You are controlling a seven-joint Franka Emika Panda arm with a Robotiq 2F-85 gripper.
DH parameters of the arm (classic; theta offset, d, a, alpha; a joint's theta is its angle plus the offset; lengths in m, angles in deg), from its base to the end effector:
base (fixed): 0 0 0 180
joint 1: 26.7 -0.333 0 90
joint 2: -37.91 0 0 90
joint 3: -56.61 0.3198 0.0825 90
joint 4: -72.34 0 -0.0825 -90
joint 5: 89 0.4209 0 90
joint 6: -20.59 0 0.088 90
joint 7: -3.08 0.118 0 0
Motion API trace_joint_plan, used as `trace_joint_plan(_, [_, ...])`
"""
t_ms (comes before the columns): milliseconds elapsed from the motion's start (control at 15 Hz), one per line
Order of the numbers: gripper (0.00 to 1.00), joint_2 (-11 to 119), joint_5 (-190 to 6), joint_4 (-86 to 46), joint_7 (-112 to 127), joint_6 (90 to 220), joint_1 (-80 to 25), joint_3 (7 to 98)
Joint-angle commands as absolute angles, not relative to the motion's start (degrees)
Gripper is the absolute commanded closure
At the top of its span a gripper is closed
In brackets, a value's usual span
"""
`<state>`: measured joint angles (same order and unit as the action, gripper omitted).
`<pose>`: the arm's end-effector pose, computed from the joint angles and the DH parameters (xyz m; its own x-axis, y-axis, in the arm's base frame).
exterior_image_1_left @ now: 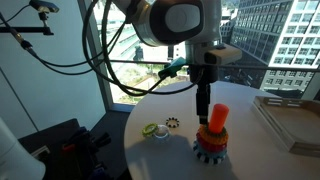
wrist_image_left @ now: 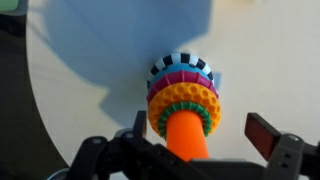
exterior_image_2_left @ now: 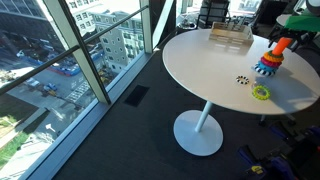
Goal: Put the green ring on the table
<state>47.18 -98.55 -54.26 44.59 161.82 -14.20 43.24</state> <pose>0.5252 -0.2558 0.2840 0.4982 -0.8512 0.1650 -0.8664 -0.4959 0.0578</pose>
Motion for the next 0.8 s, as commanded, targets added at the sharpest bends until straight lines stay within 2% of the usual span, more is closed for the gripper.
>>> trace_joint_plan(0, [0.0,47.5,-99.9,-54.2,45.3,163.0,-15.2,41.4])
trace_joint_plan(733, [0.0,50.6,-100.1,-55.1,46.9,169.4,-15.9,38.1])
